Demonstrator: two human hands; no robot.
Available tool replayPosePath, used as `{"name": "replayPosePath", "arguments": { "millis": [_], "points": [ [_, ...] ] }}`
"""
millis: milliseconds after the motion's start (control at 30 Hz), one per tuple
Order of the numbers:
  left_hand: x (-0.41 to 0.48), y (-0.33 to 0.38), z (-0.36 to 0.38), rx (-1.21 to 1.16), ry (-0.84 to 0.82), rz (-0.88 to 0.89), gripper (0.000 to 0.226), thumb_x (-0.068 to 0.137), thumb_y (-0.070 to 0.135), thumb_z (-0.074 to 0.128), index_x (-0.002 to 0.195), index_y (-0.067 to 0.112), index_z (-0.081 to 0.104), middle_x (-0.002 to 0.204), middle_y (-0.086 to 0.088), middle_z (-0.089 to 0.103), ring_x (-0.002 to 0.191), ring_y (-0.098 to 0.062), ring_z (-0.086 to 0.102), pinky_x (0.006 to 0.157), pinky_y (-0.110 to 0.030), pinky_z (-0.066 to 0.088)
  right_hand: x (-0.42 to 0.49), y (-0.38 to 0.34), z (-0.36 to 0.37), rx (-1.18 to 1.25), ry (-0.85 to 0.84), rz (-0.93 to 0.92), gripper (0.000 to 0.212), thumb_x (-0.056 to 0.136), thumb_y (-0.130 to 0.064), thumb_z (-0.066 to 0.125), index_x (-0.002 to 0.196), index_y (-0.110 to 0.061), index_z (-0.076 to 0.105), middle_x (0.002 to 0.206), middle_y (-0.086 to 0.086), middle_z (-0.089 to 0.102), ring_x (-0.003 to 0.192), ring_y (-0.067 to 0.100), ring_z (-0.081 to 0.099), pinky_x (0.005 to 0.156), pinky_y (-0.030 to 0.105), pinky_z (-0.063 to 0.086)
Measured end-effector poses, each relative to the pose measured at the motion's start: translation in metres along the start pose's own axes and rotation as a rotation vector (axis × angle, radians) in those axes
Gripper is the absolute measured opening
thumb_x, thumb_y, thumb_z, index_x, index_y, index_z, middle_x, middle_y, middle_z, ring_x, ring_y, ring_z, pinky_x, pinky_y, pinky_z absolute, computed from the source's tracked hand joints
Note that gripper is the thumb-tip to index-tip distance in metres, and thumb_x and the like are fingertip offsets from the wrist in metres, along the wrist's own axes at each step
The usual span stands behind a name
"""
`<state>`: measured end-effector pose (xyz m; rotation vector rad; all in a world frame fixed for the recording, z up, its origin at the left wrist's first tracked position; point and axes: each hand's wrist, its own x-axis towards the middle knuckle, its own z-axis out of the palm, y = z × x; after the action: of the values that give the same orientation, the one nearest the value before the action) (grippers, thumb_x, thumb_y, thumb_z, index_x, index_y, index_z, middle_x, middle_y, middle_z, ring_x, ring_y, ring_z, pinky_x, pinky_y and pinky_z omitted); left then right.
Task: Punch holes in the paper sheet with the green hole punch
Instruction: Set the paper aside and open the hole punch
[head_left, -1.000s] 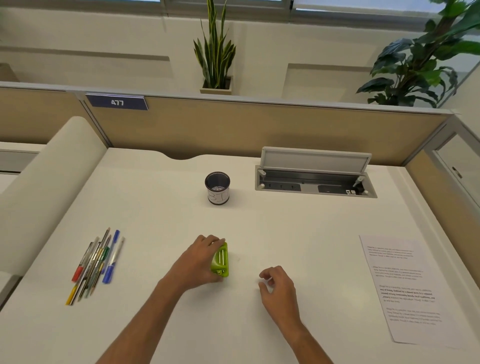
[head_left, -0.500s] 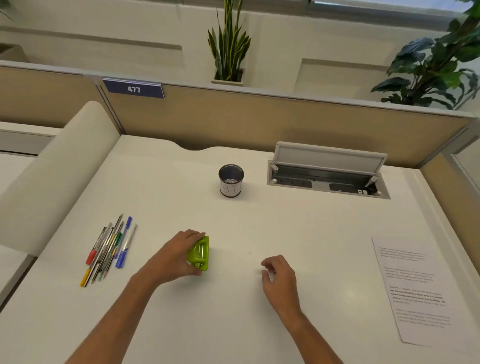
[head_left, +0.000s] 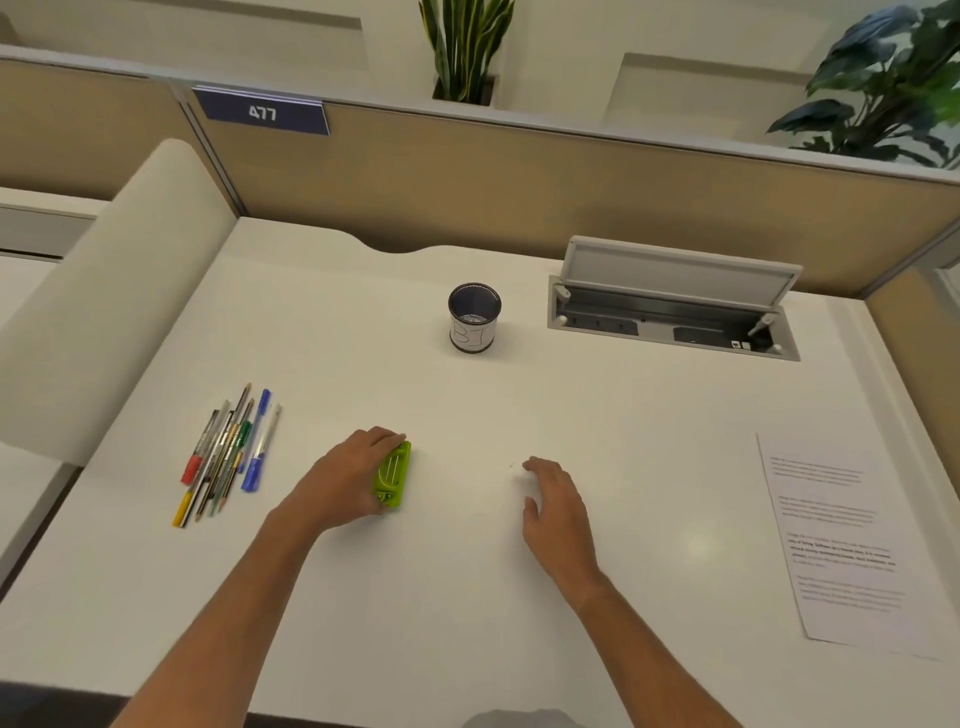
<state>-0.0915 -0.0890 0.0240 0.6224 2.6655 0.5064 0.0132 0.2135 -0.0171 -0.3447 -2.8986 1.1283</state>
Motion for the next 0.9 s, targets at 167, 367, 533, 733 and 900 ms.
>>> {"name": "replayPosePath", "arguments": {
  "millis": [167, 367, 533, 733, 900],
  "points": [
    [0.002, -0.005, 0.003, 0.038, -0.015, -0.018, 0.103, 0.074, 0.026, 0.093, 0.163, 0.019, 0.042, 0.159, 0.003, 0.049, 0.139, -0.023, 0.052, 0.107, -0.038, 0.052, 0.002, 0.0, 0.007, 0.009, -0.147, 0.026, 0.074, 0.103, -0.008, 0.057, 0.169, -0.024, 0.028, 0.175, -0.009, 0.032, 0.166, 0.019, 0.02, 0.128, 0.029, 0.026],
    [0.002, -0.014, 0.014, 0.012, 0.0, -0.05, 0.112, 0.073, 0.03, 0.095, 0.167, 0.031, 0.033, 0.158, 0.006, 0.052, 0.14, -0.022, 0.049, 0.105, -0.04, 0.052, 0.008, 0.002, 0.012, -0.025, -0.21, -0.025, 0.076, 0.107, -0.014, 0.056, 0.172, -0.023, 0.017, 0.178, -0.01, 0.023, 0.167, 0.02, 0.015, 0.129, 0.027, 0.022],
    [-0.002, -0.021, 0.024, -0.091, -0.006, -0.073, 0.136, 0.065, 0.033, 0.101, 0.17, 0.043, 0.015, 0.167, 0.007, 0.044, 0.15, -0.022, 0.04, 0.111, -0.043, 0.05, 0.006, 0.006, 0.014, -0.033, -0.194, -0.057, 0.072, 0.106, -0.01, 0.056, 0.17, -0.019, 0.024, 0.177, -0.01, 0.025, 0.166, 0.019, 0.019, 0.133, 0.031, 0.024],
    [-0.023, -0.02, 0.042, -0.295, 0.111, -0.088, 0.135, 0.068, 0.044, 0.1, 0.169, 0.049, 0.01, 0.174, 0.017, 0.029, 0.166, -0.016, 0.015, 0.124, -0.046, 0.038, -0.006, 0.011, 0.014, 0.006, -0.199, -0.069, 0.075, 0.104, -0.007, 0.056, 0.168, -0.029, 0.025, 0.172, -0.016, 0.037, 0.165, 0.016, 0.022, 0.132, 0.037, 0.028],
    [-0.05, -0.003, 0.066, -0.382, 0.398, -0.128, 0.106, 0.081, 0.02, 0.095, 0.167, 0.031, 0.033, 0.17, 0.013, 0.038, 0.162, -0.018, 0.024, 0.12, -0.036, 0.035, -0.021, 0.018, 0.015, 0.039, -0.204, -0.065, 0.078, 0.102, -0.006, 0.057, 0.167, -0.034, 0.024, 0.163, -0.026, 0.047, 0.164, 0.012, 0.024, 0.13, 0.029, 0.027]
  ]
}}
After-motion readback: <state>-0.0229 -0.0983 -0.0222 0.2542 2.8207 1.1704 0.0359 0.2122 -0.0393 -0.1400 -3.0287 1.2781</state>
